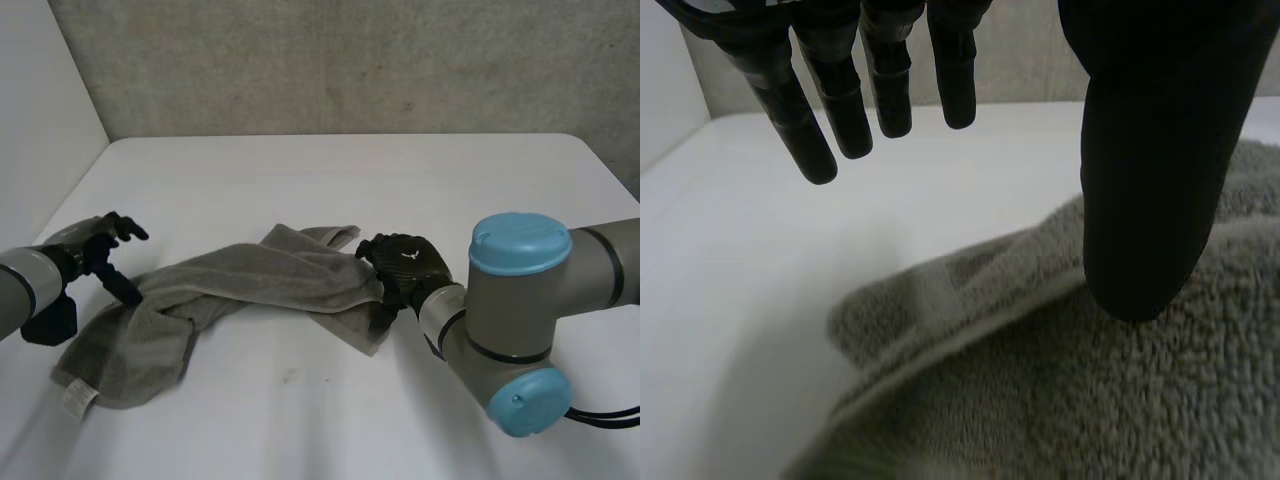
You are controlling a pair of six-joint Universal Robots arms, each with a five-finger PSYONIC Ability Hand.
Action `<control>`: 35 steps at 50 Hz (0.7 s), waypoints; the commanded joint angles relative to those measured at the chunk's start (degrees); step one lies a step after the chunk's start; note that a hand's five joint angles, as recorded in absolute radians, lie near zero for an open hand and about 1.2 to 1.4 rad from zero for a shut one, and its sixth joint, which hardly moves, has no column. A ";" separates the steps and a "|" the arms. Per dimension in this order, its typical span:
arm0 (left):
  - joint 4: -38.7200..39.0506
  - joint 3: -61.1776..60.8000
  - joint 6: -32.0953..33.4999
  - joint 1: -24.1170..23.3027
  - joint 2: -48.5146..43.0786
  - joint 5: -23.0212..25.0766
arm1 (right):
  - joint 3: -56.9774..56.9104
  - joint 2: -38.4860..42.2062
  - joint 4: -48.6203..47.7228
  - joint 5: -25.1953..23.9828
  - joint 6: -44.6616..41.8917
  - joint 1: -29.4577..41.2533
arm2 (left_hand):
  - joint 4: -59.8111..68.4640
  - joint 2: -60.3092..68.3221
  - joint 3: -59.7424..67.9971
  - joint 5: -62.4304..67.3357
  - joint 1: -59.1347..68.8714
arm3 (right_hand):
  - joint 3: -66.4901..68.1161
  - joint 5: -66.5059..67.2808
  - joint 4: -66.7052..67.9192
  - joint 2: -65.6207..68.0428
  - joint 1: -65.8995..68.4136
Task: Fold the laundry
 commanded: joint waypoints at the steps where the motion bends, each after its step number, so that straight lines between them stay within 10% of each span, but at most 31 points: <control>1: 0.05 -2.54 0.01 0.65 0.00 0.29 | -1.10 2.76 -4.44 2.34 -0.34 0.20 | 3.09 3.05 3.08 3.00 3.13 | 12.88 12.97 12.97 13.07 15.72; 22: 0.13 -5.01 4.05 1.44 0.61 -0.24 | -4.62 8.04 -6.03 2.52 -0.07 0.64 | 4.60 4.56 4.60 4.52 4.64 | 20.97 21.06 21.07 21.16 23.81; 29: -0.22 -6.85 8.36 3.99 1.05 -0.24 | -5.06 8.13 -6.20 2.43 0.10 0.64 | 4.77 4.73 4.76 4.68 4.81 | 61.85 61.95 61.95 62.05 64.70; 35: -1.88 -7.99 8.45 4.43 3.59 0.20 | -5.15 6.38 -6.12 2.52 0.19 0.55 | 4.77 4.73 4.77 4.69 4.81 | 61.95 62.05 62.05 62.15 64.80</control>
